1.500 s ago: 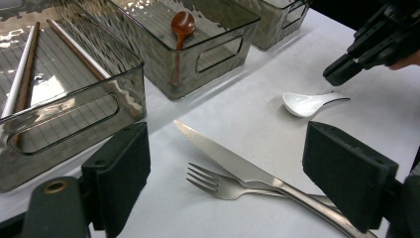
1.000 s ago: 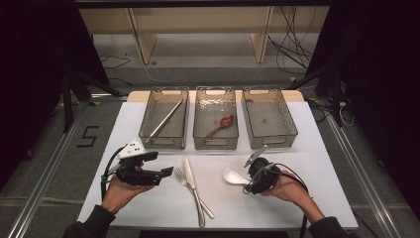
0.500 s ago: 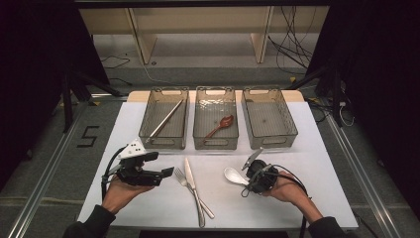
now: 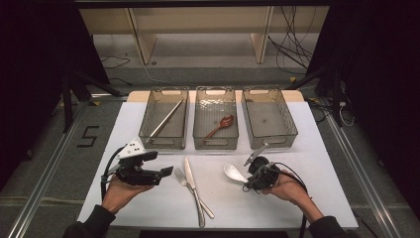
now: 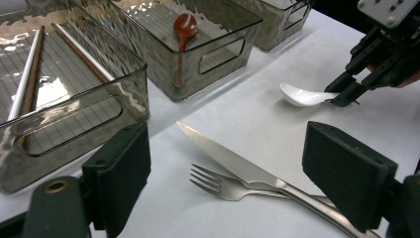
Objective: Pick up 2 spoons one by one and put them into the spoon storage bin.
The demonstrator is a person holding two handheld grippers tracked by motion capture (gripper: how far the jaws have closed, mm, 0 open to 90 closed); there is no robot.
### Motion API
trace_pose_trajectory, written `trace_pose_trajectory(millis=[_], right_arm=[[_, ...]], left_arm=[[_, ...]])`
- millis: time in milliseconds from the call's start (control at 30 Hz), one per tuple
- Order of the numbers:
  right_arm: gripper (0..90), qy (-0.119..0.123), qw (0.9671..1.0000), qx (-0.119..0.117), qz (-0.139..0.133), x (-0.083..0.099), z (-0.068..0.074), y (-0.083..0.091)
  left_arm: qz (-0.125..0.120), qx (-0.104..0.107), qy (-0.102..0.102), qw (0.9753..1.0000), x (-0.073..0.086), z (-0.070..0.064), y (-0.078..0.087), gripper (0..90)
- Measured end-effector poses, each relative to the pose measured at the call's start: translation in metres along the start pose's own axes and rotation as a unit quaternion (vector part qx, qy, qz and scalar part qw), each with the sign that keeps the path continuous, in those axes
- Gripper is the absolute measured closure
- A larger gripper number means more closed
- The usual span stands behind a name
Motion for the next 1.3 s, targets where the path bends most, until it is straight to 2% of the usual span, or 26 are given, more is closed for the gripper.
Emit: trace_pose_trajectory(millis=[167,300,400,533,800,1133,1300], right_arm=[[77.2,-0.015,0.9987,-0.009,-0.048,-0.005,-0.002,0.012],[77.2,-0.024,0.9953,-0.002,-0.094,-0.016,-0.004,0.026],[77.2,-0.025,0.9933,0.001,-0.113,-0.024,-0.006,0.032],[77.2,-0.031,0.9916,-0.005,-0.125,-0.033,-0.010,0.037],[77.2,-0.052,0.9858,0.020,-0.159,-0.059,-0.028,0.047],[77.1,-0.072,0.9830,0.044,-0.163,-0.092,-0.050,0.048],[77.1,-0.083,0.9820,0.044,-0.164,-0.108,-0.057,0.047]], left_arm=[[-0.007,-0.001,0.005,1.0000,-0.001,0.001,0.002,18.3],[-0.010,-0.001,0.008,0.9999,-0.001,0.002,0.003,18.3],[-0.010,-0.001,0.010,0.9999,-0.001,0.003,0.003,18.3],[-0.010,-0.002,0.010,0.9999,-0.001,0.003,0.004,18.3],[-0.014,-0.004,0.013,0.9998,-0.001,0.004,0.004,18.2],[-0.017,-0.002,0.013,0.9998,0.000,0.004,0.004,18.2],[-0.017,-0.003,0.013,0.9998,0.000,0.004,0.004,18.2]])
Point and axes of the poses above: each handheld gripper's, and its own axes: y roughly backward along the jaws, x roughly out of its underside, z roughly to its left, the point moved 3 cm from there along -y, roughly forward along the jaws, and after that the axes turned 1 degree about -x, right-handed, at the moved point
